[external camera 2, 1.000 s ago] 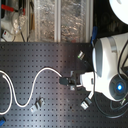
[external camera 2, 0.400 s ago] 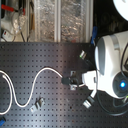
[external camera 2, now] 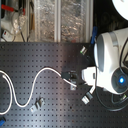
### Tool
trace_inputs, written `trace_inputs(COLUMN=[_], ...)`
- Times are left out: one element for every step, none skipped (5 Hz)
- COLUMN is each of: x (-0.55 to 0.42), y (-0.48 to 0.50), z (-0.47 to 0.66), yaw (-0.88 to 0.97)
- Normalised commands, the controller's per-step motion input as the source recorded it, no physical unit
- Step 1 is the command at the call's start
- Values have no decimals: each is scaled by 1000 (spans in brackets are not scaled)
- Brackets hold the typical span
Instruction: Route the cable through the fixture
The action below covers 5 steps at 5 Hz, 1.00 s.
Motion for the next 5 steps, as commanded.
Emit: trace_inputs(x=[-382, -52, -313, 1, 138], y=[198, 17, 437, 1, 3], z=[-174, 1, 1, 57, 36], yaw=[60, 0, 163, -63, -137])
